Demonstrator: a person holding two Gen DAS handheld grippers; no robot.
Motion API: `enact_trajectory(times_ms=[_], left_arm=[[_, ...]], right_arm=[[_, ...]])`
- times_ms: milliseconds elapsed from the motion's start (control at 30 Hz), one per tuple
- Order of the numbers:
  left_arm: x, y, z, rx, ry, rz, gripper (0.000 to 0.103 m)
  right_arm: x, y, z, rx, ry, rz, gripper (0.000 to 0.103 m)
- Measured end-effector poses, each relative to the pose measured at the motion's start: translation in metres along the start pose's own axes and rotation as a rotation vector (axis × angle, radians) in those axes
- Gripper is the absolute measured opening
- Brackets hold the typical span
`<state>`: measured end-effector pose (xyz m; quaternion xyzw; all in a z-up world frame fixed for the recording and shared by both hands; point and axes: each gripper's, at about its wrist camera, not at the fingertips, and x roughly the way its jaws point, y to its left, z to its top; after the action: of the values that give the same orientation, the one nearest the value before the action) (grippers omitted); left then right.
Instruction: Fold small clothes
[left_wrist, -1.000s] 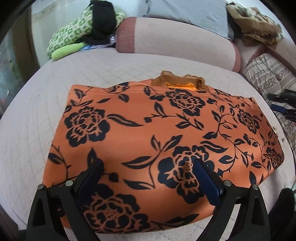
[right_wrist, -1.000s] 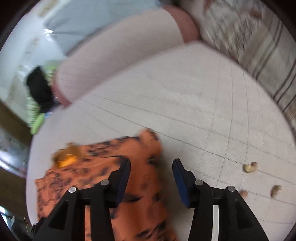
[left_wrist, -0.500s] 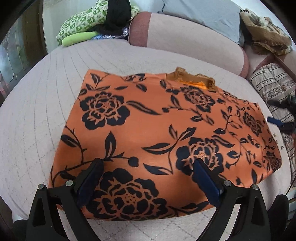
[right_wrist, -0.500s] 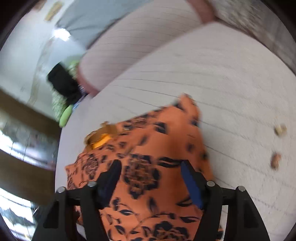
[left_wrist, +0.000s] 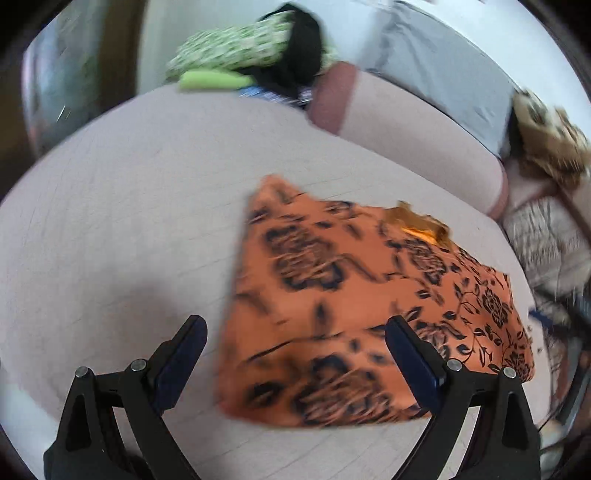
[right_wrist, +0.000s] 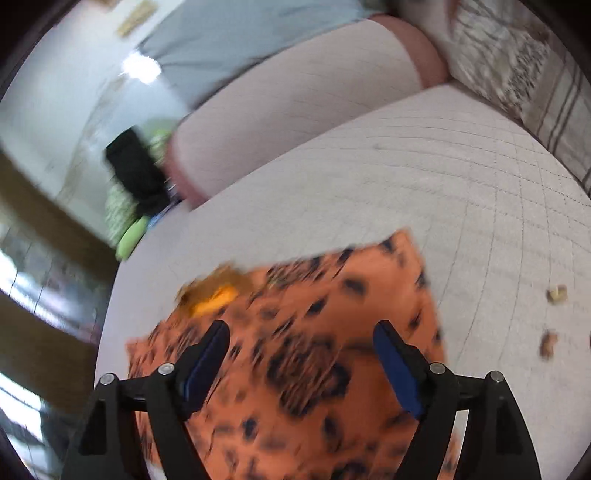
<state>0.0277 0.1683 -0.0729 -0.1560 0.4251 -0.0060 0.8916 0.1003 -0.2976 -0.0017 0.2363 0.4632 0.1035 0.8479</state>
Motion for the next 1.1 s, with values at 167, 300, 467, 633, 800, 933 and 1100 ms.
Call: enact_trajectory(times_ms=[167,300,467,633,800,933,1100], left_arm=[[0.028,0.026,-0.026,-0.019,0.14,0.026,0.038],[0.012,0.013,-0.012,0.025,0.123,0.008,0.012],[0.011,0.008,0.017,0.02,0.126,0.006,0.075],[0.052,0.002,0.076,0.089,0.073,0.024,0.074],[0.145,0.001,0.118,0.086,0.185,0.061,0.023],[0.147,-0.002,0.142,0.085,0.148,0.115,0.028],[0.098,-0.014,0.119,0.142,0.068,0.172,0.053]], right_arm=[[0.013,0.006,-0.061,-0.115,0.093,-0.026,0.083],[0.022,-0.01,-0.081,-0.093,0.132,-0.055,0.083],[0.022,-0.016,-0.08,-0.081,0.138,-0.024,0.083],[0.032,-0.012,-0.08,-0.083,0.122,-0.002,0.087],[0.032,-0.012,-0.08,-0.074,0.114,0.009,0.089],[0.029,-0.014,-0.081,-0.077,0.107,0.021,0.089],[0.029,-0.012,-0.081,-0.067,0.104,0.014,0.089]])
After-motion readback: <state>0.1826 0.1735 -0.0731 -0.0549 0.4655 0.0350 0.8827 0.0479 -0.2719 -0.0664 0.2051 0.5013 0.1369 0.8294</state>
